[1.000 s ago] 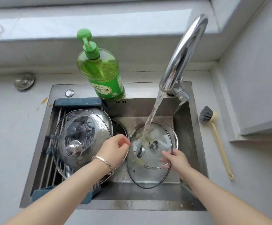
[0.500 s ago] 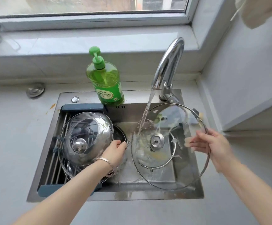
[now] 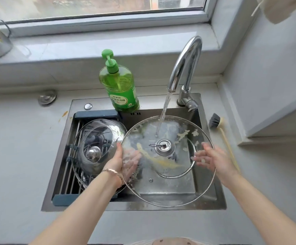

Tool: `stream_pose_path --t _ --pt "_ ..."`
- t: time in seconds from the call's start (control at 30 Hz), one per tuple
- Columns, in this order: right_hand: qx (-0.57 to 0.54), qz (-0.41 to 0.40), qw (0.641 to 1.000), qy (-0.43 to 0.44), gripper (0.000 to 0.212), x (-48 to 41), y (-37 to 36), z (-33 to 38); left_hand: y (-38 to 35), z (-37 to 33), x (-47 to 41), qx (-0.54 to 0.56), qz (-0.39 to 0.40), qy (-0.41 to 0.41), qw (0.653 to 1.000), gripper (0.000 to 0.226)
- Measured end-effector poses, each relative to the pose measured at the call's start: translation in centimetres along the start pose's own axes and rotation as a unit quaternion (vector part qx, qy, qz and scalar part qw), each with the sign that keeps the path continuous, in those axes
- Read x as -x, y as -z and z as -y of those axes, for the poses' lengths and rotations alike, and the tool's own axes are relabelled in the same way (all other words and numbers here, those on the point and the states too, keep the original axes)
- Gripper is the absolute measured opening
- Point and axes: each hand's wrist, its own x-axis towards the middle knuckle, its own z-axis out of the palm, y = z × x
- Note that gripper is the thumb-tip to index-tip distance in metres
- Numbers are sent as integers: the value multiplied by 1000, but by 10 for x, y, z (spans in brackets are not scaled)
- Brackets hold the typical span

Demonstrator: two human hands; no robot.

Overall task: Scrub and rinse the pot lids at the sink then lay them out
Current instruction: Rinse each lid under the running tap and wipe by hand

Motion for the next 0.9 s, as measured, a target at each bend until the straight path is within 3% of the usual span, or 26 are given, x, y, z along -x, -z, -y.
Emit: stream_pose_path --t 0.03,0.1,0.17,0.23,0.3,0.37,0.47,0.53,0.67,0.73,0.83,0.9 --pt "147 -25 988 49 35 -2 -4 -2 3 0 1 5 -10 -19 1000 68" --pt "422 -38 886 188 63 1 -20 0 7 -1 3 -13 -19 -68 997 68" --pt "531 57 795 286 76 8 -46 3 8 -5 4 -39 -29 -116 992 69" --pt "567 119 751 316 72 10 -75 4 8 -8 7 -44 -33 -145 988 71" --pt "482 84 794 361 53 9 -95 0 6 -9 13 -52 -38 -158 985 70" --pt "362 -11 835 415 36 5 -107 3 4 -9 20 -38 -39 -176 983 60" --pt "319 -129 834 432 28 -3 -113 7 0 -10 26 -27 -44 -192 980 51" --pt "315 -104 836 436 20 3 -112 5 -1 -12 29 -29 -48 -197 979 51" --pt "304 25 784 541 24 14 -98 -7 -1 -14 29 -57 -58 -205 975 55" --pt "312 12 798 516 25 7 -94 -1 -3 -14 31 -58 -57 -209 975 53" --pt "285 -58 856 428 23 6 -99 1 -12 -13 34 -53 -61 -211 974 50" --pt "325 -62 826 456 22 12 -106 -7 -19 -12 37 -38 -67 -215 974 46"
